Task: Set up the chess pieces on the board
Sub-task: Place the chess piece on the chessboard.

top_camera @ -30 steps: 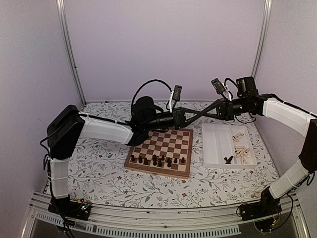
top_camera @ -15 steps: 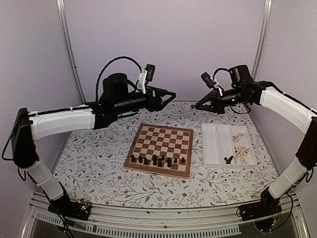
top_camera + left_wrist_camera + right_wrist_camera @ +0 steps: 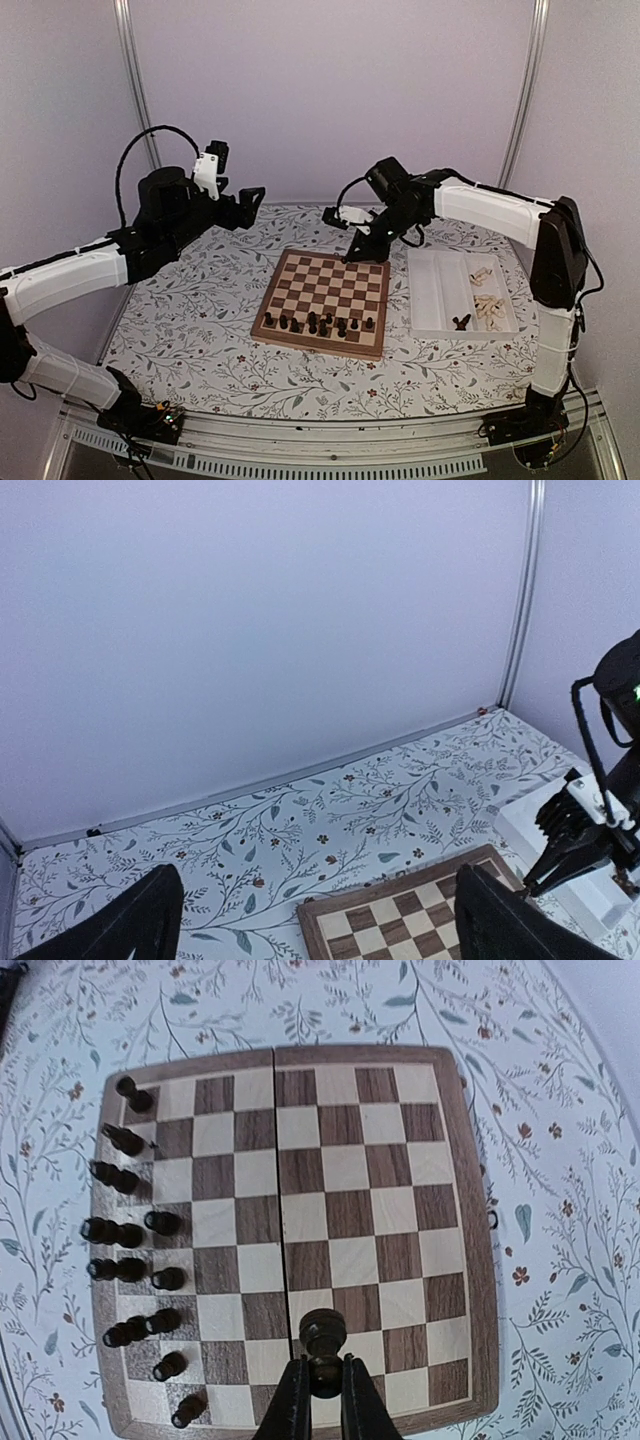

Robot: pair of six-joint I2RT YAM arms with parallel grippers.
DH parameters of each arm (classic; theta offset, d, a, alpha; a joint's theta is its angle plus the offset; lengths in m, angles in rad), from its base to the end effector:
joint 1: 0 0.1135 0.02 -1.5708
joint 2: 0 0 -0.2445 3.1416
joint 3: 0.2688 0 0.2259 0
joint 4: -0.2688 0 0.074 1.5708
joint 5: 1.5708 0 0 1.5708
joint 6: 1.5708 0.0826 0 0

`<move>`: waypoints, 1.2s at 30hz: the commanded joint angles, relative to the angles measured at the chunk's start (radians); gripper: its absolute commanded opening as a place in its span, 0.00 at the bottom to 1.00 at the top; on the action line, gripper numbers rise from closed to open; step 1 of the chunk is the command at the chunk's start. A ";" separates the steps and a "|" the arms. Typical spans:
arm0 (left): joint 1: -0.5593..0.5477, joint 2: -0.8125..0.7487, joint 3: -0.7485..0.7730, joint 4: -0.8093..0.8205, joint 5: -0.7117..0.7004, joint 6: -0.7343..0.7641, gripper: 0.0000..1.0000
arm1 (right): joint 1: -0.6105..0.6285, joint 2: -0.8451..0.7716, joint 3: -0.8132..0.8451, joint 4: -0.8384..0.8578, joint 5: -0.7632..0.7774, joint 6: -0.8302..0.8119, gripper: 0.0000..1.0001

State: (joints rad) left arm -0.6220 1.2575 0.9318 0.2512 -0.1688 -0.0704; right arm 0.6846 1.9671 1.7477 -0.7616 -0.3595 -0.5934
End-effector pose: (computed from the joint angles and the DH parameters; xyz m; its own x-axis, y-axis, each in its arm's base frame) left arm 0.2724 -0.1782 0.3217 -0.0912 -0.0200 -0.9956 0.4329 0.8996 -0.0577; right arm 0.3102 0.2907 0.2244 -0.1180 -0.7720 -0.6246 -0.9764 0.2047 -0.0686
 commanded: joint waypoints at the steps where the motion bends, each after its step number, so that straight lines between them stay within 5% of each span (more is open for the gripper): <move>1: 0.005 0.010 0.030 -0.039 -0.016 0.047 0.95 | 0.052 0.139 0.081 -0.124 0.219 -0.043 0.05; 11: 0.008 0.001 0.053 -0.082 0.033 -0.002 0.94 | 0.104 0.256 0.098 -0.150 0.274 -0.055 0.08; 21: 0.010 0.045 0.073 -0.114 0.067 -0.014 0.94 | 0.116 0.236 0.119 -0.158 0.262 -0.038 0.37; 25: 0.011 0.100 0.102 -0.156 0.106 -0.015 0.91 | 0.100 0.169 0.103 -0.170 0.245 -0.028 0.41; 28: 0.009 0.185 0.172 -0.241 0.186 -0.013 0.79 | 0.049 0.073 0.029 -0.147 0.234 -0.022 0.43; 32: -0.033 0.349 0.316 -0.420 0.292 -0.028 0.64 | -0.069 -0.115 -0.170 -0.029 0.176 -0.030 0.44; 36: -0.122 0.467 0.401 -0.498 0.329 0.007 0.62 | -0.237 -0.353 -0.414 0.137 0.022 -0.019 0.46</move>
State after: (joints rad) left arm -0.6582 1.6382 1.2625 -0.0956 0.0700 -0.0883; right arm 0.5922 1.8069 1.5028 -0.7910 -0.1928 -0.6289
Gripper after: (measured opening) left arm 0.623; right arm 0.453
